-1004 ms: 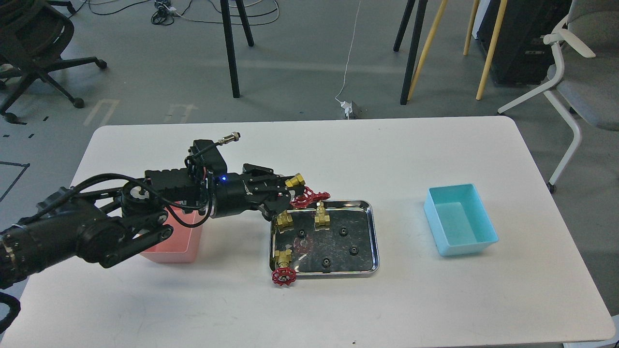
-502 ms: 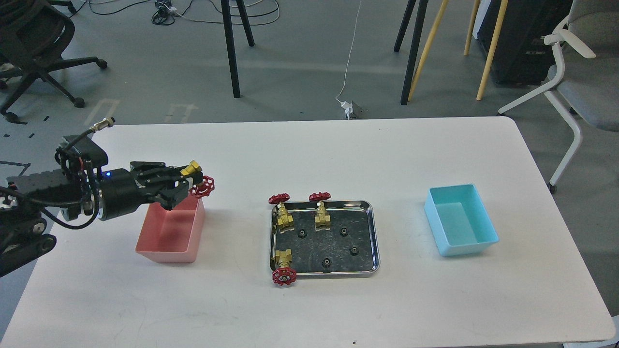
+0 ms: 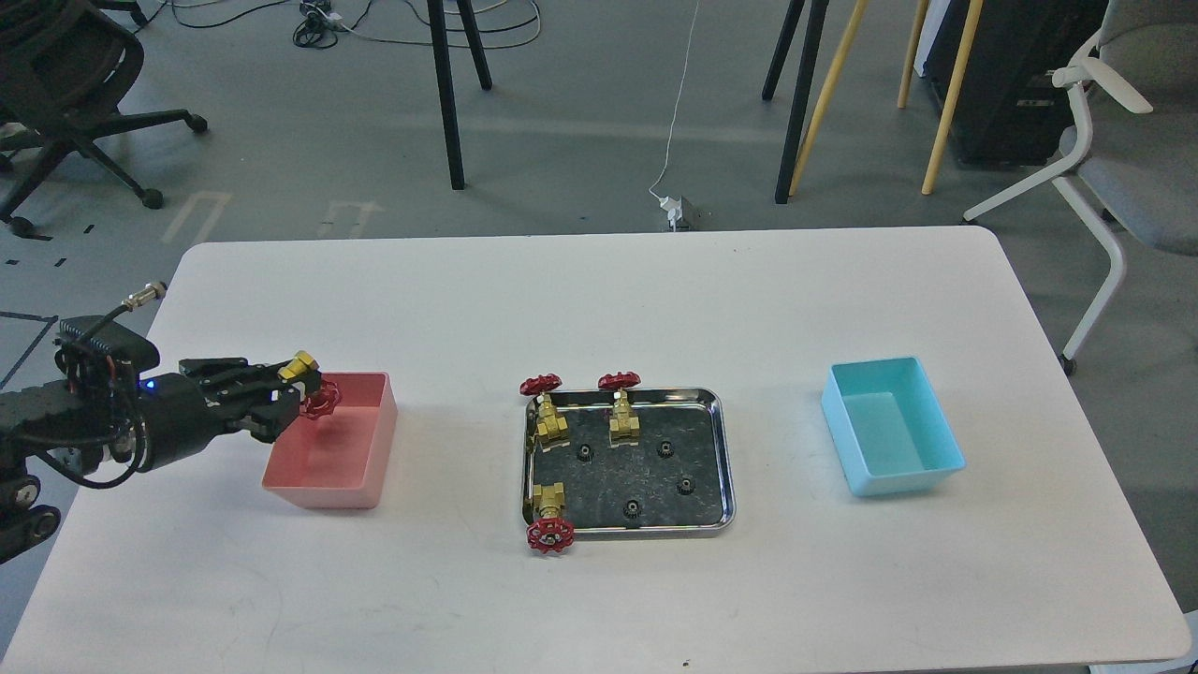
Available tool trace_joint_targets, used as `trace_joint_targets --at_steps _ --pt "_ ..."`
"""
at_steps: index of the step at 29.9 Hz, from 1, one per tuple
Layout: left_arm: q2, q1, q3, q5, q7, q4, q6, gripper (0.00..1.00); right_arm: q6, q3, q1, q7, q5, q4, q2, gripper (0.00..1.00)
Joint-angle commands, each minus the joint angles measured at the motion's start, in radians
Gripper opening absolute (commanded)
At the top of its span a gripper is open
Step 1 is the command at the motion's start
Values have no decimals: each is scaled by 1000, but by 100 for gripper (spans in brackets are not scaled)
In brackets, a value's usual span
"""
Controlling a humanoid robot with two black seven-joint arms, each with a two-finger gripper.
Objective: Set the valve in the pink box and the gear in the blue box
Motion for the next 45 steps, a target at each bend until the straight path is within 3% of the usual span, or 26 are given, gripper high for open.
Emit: trace_joint_targets --at_steps 1,5,7,11,21,24,28,32,39,45 --pt "-31 27 0 -3 -1 -1 4 20 0 0 13 -5 -18 0 0 99" --pt "-45 36 -3 -7 0 -6 5 22 0 0 21 -5 -26 -2 0 99" --pt "-68 36 -9 -13 2 -4 5 31 0 0 22 -5 -35 0 0 99" --pt "-87 34 -15 -29 0 -3 5 73 0 0 25 -5 -38 1 0 99" --pt "-81 -15 -113 -334 -6 -3 -7 97 0 0 54 -6 -86 35 -2 98" --pt "-78 -21 -220 -459 -4 -3 -36 98 0 0 100 -17 -150 86 -7 97" --pt "-53 -53 -421 -680 8 -1 -166 98 0 0 197 -34 -315 199 -8 97" --pt "-15 -113 -538 -846 75 0 -257 98 0 0 283 -44 -516 345 -2 97" --pt "27 -317 -540 -980 106 77 -328 98 0 -23 413 -77 -955 560 124 97" --pt "28 -421 -535 -971 120 126 -355 98 0 -171 590 -72 -1254 606 274 97"
